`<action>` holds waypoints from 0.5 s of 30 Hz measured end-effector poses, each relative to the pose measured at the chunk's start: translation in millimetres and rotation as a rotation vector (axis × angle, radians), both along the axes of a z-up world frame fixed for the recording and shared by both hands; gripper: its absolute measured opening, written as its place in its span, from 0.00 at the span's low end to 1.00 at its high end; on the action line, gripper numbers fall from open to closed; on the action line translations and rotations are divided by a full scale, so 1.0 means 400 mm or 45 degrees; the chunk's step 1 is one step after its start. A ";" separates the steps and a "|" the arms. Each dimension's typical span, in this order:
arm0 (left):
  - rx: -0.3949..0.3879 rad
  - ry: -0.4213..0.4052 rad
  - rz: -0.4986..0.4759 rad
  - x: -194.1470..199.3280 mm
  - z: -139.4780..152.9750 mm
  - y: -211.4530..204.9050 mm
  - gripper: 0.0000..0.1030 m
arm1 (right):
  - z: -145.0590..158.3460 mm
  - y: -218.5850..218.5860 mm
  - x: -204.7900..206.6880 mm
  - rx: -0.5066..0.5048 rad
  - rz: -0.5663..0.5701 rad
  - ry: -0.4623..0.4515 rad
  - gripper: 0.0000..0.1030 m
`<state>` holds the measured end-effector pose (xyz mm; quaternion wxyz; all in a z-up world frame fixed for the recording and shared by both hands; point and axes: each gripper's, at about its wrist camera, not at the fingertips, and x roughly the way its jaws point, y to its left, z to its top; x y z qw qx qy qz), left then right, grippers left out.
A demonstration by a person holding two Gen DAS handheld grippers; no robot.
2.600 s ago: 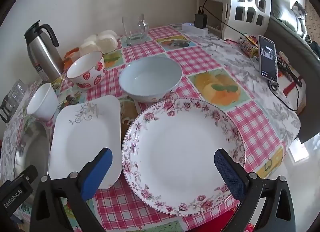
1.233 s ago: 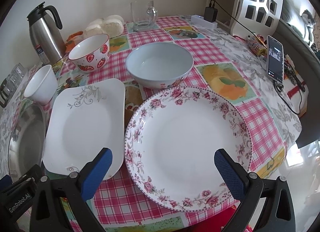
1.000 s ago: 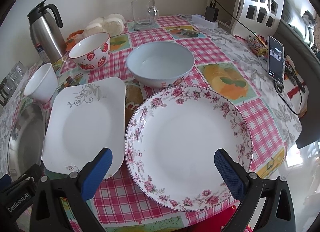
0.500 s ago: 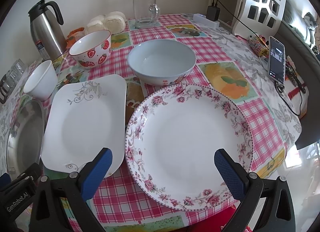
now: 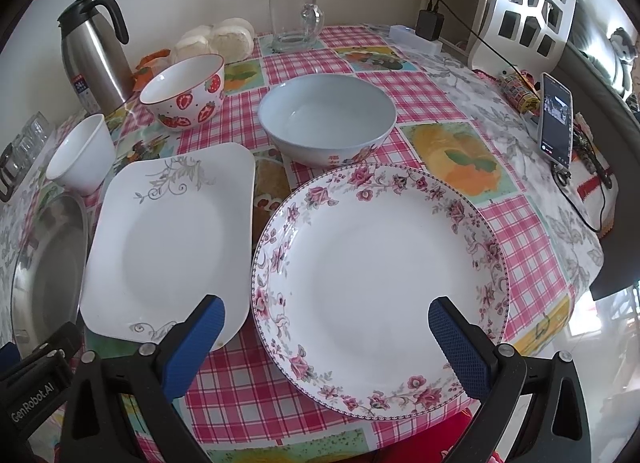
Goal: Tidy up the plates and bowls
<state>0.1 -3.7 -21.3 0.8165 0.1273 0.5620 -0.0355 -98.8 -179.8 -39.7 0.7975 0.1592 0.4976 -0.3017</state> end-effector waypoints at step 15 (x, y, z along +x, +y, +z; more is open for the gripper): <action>-0.001 0.001 0.001 0.000 0.000 -0.001 1.00 | -0.007 0.004 0.003 0.002 0.011 0.014 1.00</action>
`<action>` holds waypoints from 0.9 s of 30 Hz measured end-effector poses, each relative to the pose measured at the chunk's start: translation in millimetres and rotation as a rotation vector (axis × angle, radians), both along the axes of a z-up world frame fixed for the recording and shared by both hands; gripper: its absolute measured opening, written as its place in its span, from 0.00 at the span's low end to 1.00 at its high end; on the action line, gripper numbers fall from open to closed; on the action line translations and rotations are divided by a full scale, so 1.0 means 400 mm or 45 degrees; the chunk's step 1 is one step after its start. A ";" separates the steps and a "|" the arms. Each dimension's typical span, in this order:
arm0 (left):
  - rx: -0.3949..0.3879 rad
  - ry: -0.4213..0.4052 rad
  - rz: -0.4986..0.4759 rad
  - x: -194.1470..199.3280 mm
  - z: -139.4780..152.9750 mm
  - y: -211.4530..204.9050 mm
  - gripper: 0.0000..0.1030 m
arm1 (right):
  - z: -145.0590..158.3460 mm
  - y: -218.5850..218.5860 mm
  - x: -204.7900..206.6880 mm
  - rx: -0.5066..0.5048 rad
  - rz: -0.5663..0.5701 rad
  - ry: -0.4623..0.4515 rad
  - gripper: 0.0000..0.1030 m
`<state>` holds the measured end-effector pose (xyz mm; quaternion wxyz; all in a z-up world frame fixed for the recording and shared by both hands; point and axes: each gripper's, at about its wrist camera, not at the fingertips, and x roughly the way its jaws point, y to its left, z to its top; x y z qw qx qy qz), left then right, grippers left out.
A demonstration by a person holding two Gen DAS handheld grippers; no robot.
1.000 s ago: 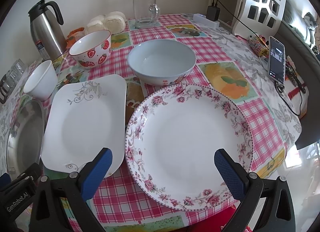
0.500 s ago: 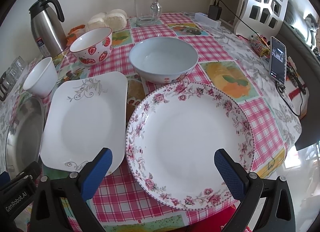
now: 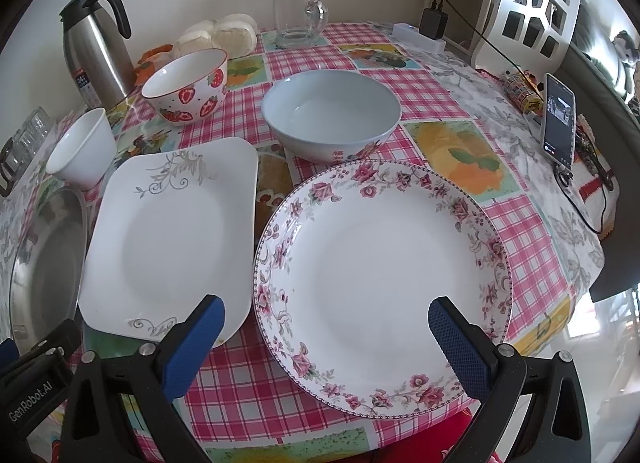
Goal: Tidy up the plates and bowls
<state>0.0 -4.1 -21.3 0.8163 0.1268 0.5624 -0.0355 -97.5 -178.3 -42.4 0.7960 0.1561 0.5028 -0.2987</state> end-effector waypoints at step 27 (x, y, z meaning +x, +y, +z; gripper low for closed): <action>-0.267 -0.103 0.453 0.113 0.022 0.345 1.00 | 0.004 0.247 0.122 0.058 0.302 -0.176 1.00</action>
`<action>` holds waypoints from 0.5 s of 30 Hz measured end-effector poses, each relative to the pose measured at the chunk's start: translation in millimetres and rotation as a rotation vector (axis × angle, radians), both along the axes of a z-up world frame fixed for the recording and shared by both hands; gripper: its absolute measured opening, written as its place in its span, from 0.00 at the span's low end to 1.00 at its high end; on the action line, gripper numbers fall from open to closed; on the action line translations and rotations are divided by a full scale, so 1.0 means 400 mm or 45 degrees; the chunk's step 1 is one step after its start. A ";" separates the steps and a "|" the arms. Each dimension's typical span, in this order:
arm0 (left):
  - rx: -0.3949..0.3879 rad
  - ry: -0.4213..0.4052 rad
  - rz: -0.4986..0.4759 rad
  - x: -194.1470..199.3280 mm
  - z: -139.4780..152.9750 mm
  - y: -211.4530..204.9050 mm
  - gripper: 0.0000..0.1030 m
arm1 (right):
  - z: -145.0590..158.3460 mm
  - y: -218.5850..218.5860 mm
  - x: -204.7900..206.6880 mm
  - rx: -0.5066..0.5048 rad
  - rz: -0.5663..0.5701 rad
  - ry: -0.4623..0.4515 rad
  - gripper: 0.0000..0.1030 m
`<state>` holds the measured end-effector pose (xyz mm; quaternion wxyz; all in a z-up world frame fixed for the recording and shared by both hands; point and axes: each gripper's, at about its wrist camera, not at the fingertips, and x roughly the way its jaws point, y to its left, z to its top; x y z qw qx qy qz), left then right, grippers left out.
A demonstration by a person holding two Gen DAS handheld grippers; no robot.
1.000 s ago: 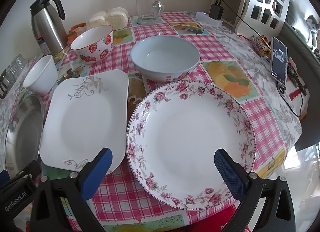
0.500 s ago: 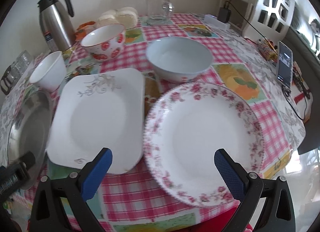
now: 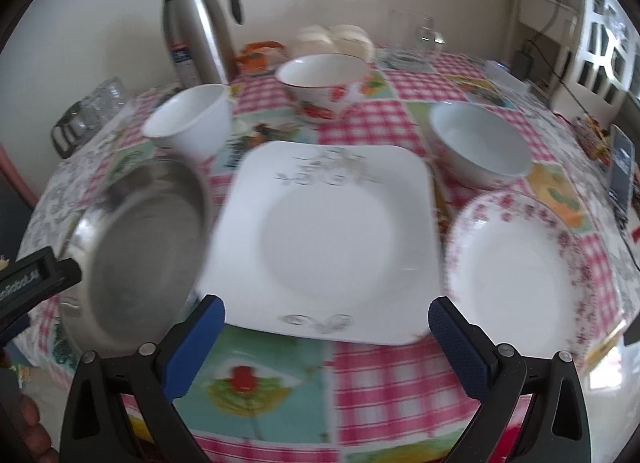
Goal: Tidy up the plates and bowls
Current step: 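Move the left gripper to the steel basin rim and close on it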
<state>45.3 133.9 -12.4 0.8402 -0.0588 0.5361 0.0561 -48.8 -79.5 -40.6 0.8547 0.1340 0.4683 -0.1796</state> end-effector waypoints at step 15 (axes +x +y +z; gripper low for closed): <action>-0.062 0.021 0.062 0.041 -0.047 0.074 1.00 | -0.028 0.086 0.058 0.151 0.150 -0.018 0.88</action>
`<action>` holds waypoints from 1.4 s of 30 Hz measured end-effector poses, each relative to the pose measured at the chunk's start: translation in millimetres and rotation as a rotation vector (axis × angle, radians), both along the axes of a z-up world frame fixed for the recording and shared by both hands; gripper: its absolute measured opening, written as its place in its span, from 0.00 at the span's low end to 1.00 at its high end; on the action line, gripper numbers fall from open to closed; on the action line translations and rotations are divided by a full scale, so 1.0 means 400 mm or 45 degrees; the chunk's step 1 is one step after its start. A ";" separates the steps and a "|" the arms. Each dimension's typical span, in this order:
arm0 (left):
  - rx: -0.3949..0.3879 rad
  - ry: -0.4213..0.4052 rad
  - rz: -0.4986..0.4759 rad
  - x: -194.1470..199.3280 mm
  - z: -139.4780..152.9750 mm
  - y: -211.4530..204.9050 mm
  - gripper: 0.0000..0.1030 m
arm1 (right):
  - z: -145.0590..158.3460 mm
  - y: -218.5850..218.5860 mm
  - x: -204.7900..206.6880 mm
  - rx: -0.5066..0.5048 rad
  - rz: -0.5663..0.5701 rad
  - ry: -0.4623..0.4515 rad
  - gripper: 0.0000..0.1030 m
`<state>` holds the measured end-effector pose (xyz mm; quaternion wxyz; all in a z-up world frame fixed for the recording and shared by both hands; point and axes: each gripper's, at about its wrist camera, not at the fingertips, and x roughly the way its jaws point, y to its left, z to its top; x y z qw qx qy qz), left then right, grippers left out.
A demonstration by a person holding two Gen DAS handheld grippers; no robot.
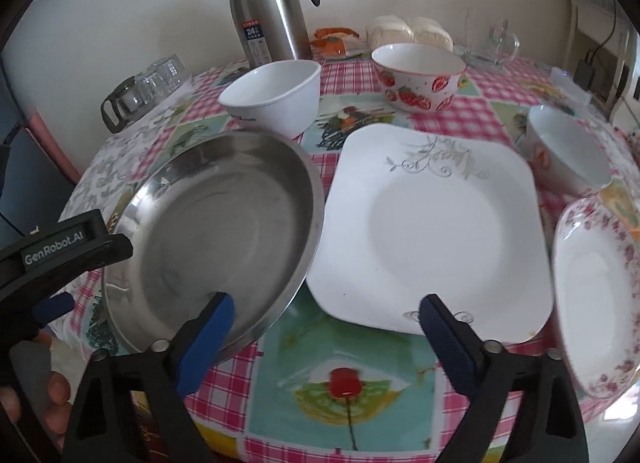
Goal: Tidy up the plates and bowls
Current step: 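Move the left gripper to the steel basin rim and close on it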
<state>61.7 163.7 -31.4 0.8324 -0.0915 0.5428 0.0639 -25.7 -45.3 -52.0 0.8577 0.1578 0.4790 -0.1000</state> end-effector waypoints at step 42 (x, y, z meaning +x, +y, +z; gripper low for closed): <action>-0.164 0.120 0.053 0.040 -0.096 0.074 0.62 | -0.060 0.020 0.042 0.235 0.060 0.035 0.30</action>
